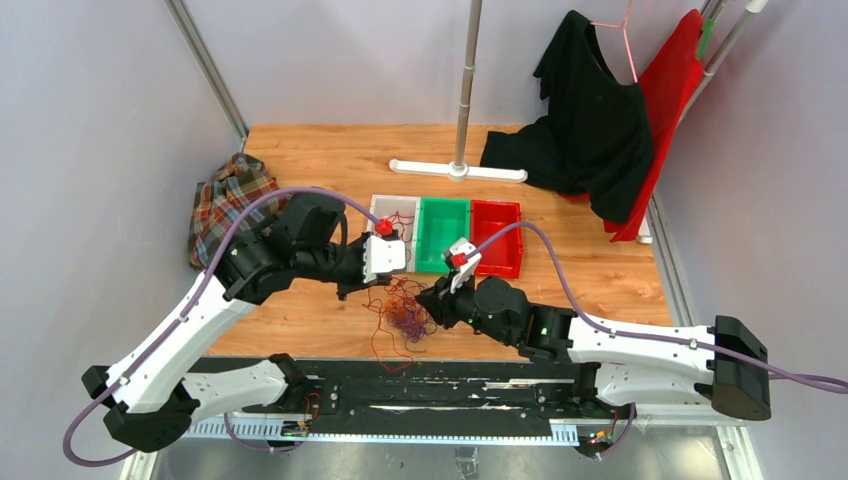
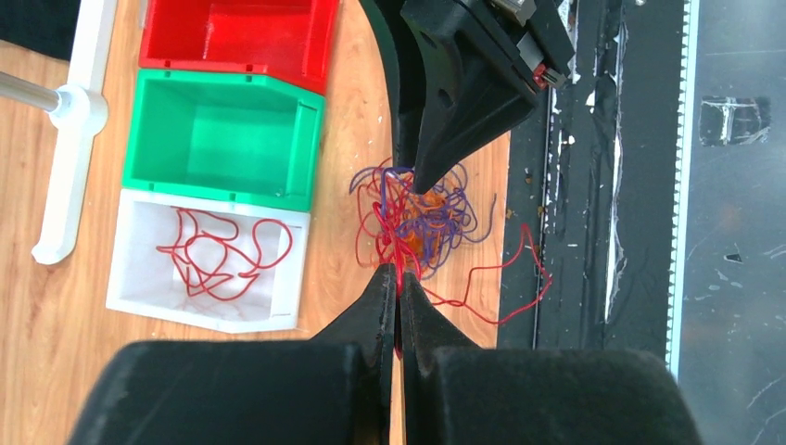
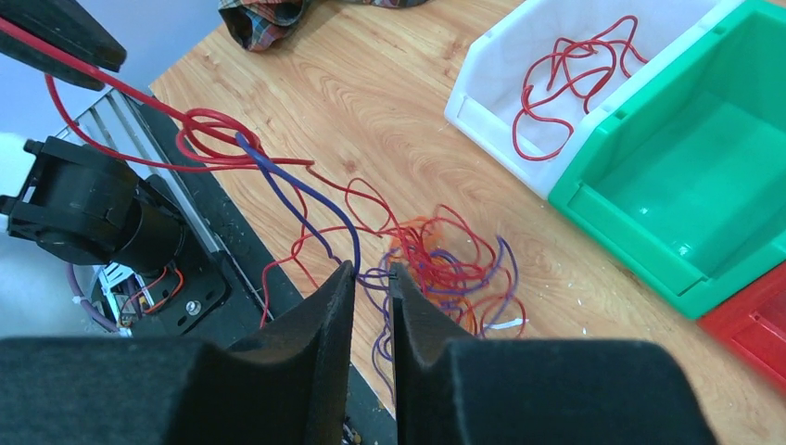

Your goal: Untangle the cables

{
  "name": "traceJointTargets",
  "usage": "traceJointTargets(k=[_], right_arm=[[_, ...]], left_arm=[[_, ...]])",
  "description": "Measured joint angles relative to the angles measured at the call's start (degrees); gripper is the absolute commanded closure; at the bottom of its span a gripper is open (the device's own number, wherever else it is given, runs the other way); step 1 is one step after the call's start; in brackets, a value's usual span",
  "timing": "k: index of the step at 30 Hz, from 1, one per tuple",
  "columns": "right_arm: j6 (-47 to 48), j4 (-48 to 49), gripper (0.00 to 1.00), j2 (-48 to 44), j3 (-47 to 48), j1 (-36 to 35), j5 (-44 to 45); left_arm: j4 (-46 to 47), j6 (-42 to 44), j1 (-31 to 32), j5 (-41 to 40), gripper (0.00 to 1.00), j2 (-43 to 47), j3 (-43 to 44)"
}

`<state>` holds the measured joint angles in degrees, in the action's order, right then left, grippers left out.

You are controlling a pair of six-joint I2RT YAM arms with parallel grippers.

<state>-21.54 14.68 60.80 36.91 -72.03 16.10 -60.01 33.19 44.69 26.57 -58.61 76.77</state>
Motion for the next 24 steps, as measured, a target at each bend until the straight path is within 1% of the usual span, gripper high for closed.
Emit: traceJointTargets(k=[2,3,5,6,7,9,10,12,15,17,21,22,24], right_arm=[[0.02,0.09,0.91,0.61,0.26,0.00,0.00],[0.00,0.13,0.93,0.81,0.33,0.00,0.02],[-0.07,0.57,0.94,1.03,0.35,0.00,0.26],[-0.09,0.92,0.93,1.03,0.35,0.00,0.59],[-0.09,0.96,0.88,1.03,0.35,0.00,0.63],[-0.15,1.40,0.73,1.03,0.37,0.00,1.09],[-0.09,1.60,0.69,1.03,0.37,0.00,1.36],[-0.11,1.90,0.64,1.03,0.37,0.00,1.49],[0.15,2.29,0.61,1.07,0.44,0.00,1.42],[0.44,2.38,0.62,1.53,0.94,0.00,1.38],[1.57,2.54,0.72,3.76,3.23,0.00,1.42],[1.86,2.56,0.78,4.39,3.87,0.00,1.42],[2.29,2.54,0.91,5.49,4.90,0.00,1.42]], left_arm=[[-0.02,-0.22,0.00,-0.02,0.99,0.13,0.02],[-0.07,-0.31,0.00,-0.02,1.00,0.22,0.02],[-0.11,-0.42,0.00,-0.02,0.99,0.31,0.02],[-0.13,-0.42,0.00,-0.02,0.99,0.42,0.02],[-0.13,-0.42,0.00,-0.04,0.99,0.52,0.02],[-0.13,-0.39,0.00,-0.04,0.99,0.83,0.02],[-0.13,-0.39,0.00,-0.04,0.99,1.05,0.02],[-0.13,-0.39,0.00,-0.04,0.99,1.40,0.02],[-0.13,-0.37,0.00,-0.04,0.99,1.77,0.02],[-0.13,-0.37,0.00,-0.04,0.99,1.79,0.02],[-0.15,-0.35,0.00,-0.04,1.00,1.77,0.02],[-0.13,-0.33,0.00,-0.02,1.00,1.77,0.02],[-0.15,-0.22,0.00,-0.04,0.99,1.77,0.04]])
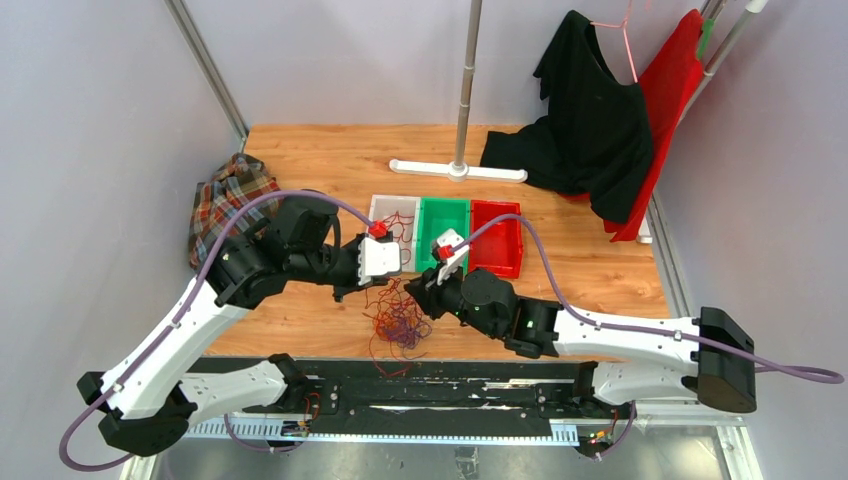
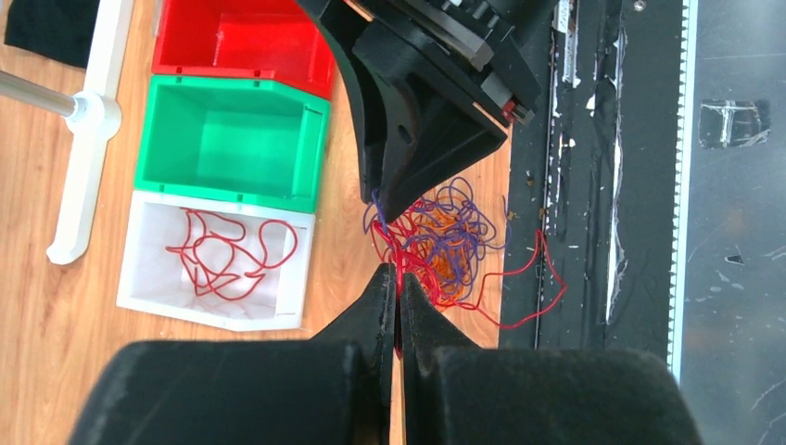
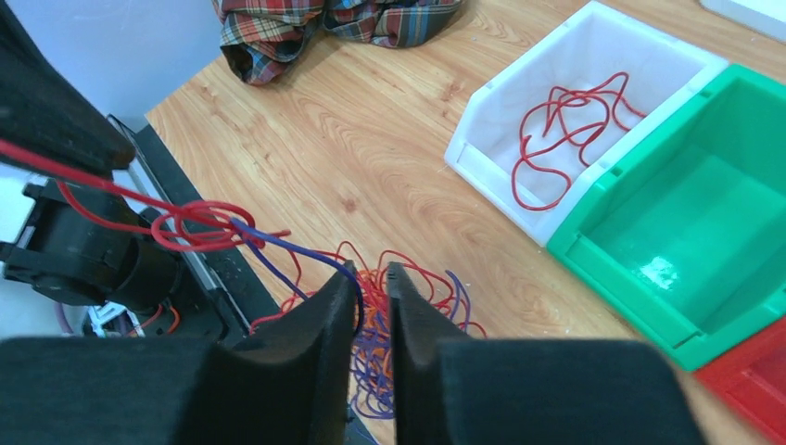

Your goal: Untangle the cables

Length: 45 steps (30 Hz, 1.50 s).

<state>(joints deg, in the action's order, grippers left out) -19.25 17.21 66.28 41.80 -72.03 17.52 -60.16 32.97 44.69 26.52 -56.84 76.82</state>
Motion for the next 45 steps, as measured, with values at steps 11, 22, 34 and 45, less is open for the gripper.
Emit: traceJointTargets(k=[11,22,34,45], right_arm=[[1.29,-7.08,1.00,-9.05,0.09,3.91,2.36],[-2.32,-23.63,1.00,-30.67,-5.05,14.45,5.88],[-6.03,-41.68,0.99,-43.25,-2.93,14.86,20.37],[-2.38,-48.92,0.99,-44.89,10.75,15.19,34.23]], left_arm=[[-0.55,7.98,0.00,-6.16,1.00,1.53,0.00],[-0.15,28.41,0.02,-23.15,1.00,7.74,0.87],[-0.74,39.15,0.02,-31.91,1.00,12.94,-2.78],[-1.42,47.01,0.02,-40.06,1.00,20.65,-22.21]])
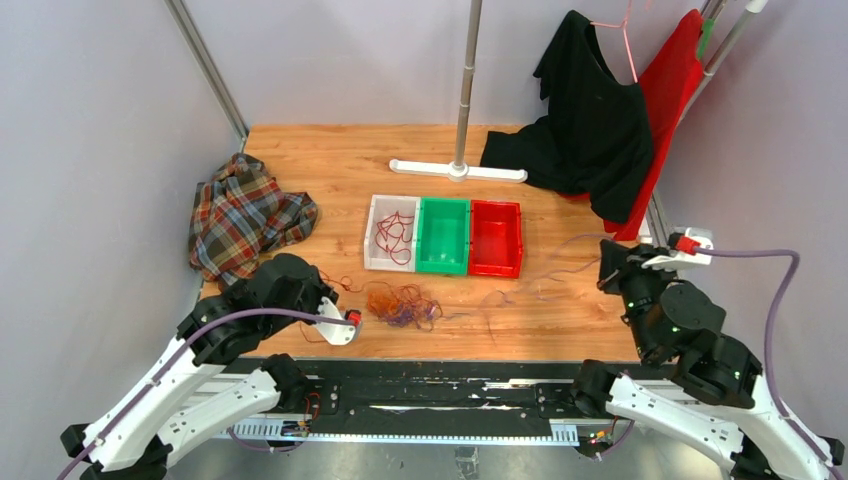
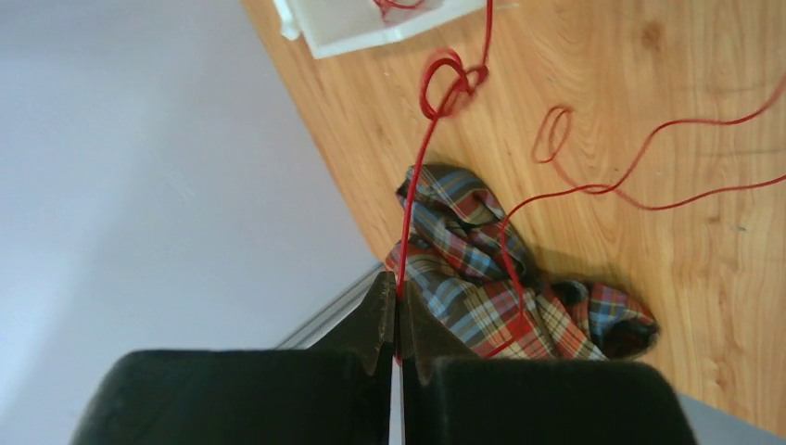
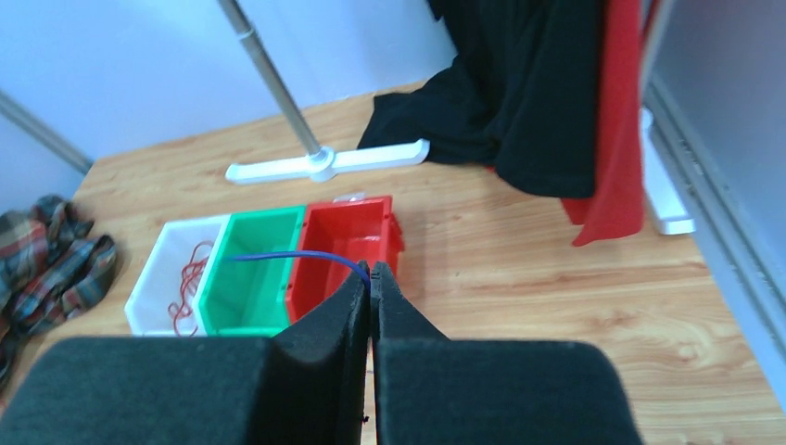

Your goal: Untangle the cables

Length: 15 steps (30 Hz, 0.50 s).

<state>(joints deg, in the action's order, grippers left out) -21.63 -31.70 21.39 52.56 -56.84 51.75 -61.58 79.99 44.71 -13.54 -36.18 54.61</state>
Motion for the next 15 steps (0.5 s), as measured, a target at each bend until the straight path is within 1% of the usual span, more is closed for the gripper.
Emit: traceJointTargets(k=[4,9,11,12,13,14,15], right_arm=[[1.68,-1.64,0.99,0.17,3.23,0.02,4.90],[2.16,-2.75,0.99,1.31,5.01,0.00,6.51],[2.16,-3.06,0.99,2.58,5.03,0.02,6.38],[2.14,-3.15,0.99,3.43,5.03,0.02,6.08],[2.14,-3.10,1.00,4.44,5.03,0.02,5.22],[2.19,-2.91,1.00,5.38,4.90,0.02,4.28],[2.25,-2.38,0.99,6.40,4.50,0.02,2.91]], left_arm=[[-0.35,0.87,0.00,-2.25,1.00,1.84,-3.65],[0.42,-0.83,0.00,-2.73,1.00,1.60,-3.48],[1.22,-3.37,0.00,-2.56,1.00,-0.35,-0.28],[1.51,-5.20,0.00,-2.08,1.00,-1.92,2.71],[2.60,-7.87,0.00,-1.09,1.00,-4.17,8.02],[3.21,-8.55,0.00,-0.90,0.99,-4.63,9.35],[3.69,-10.64,0.00,0.37,0.99,-6.03,12.76]])
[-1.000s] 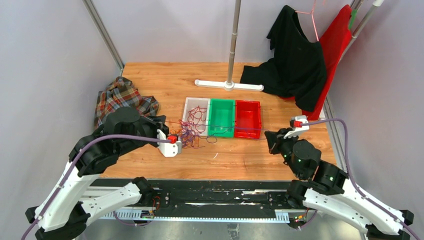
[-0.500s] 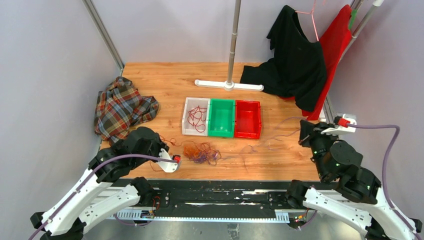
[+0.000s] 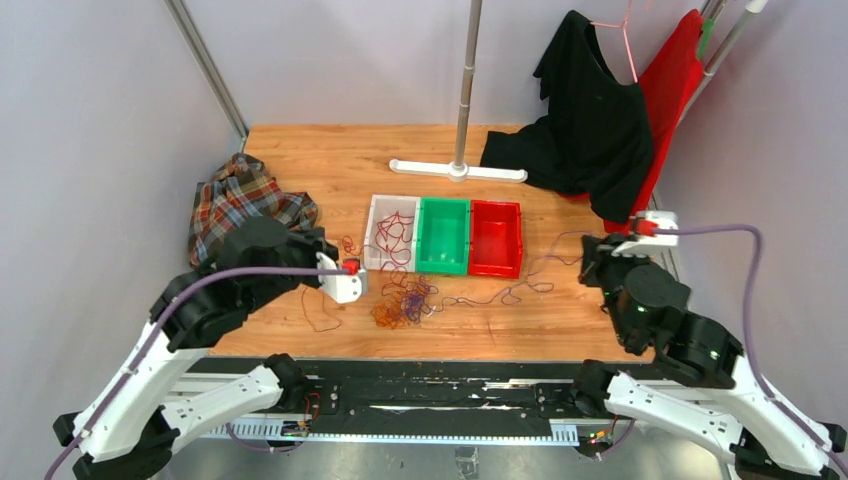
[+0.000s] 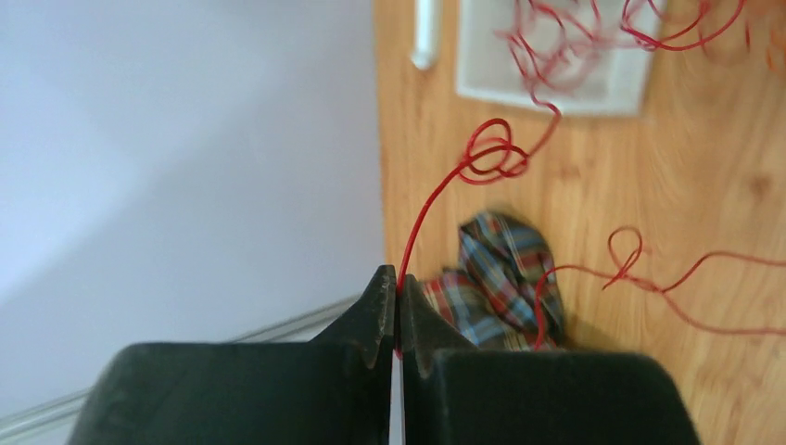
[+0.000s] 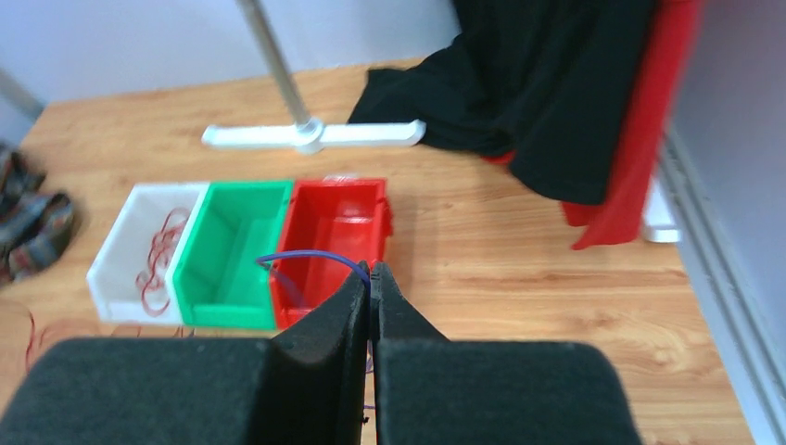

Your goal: Untangle the cables

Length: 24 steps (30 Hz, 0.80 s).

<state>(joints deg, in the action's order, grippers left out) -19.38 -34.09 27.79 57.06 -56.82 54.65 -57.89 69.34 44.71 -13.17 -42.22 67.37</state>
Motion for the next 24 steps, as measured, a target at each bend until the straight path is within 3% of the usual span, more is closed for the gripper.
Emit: traceJointTargets(k=[3,4,6,11,18,24], right_arm=[[0.24,1.90,0.99,3.43,-2.12,0.00,-6.45],[0.26,2.91,0.94,5.18,-3.21,0.00,-9.40],[0.35,5.31,0.71,8.46,-5.25,0.00,-15.30],[1.53,11.37,0.41,18.29,-7.21,-0.26,-27.78],[4.50,27.76,0.36,26.64,-6.56,-3.72,-41.53],[8.11,42.10,0.36,36.74,-3.87,-11.15,-48.41]], left_arm=[[1.22,-5.29,0.00,4.68,1.00,-2.71,8.22],[1.29,-7.02,0.00,6.69,1.00,-3.23,10.08],[1.20,-9.42,0.00,9.42,1.00,-3.34,11.82],[0.79,-13.09,0.00,14.34,0.99,-3.32,12.59],[0.52,-14.73,0.00,16.74,1.00,-3.43,12.59],[0.20,-16.09,0.00,18.16,1.00,-4.15,13.57]])
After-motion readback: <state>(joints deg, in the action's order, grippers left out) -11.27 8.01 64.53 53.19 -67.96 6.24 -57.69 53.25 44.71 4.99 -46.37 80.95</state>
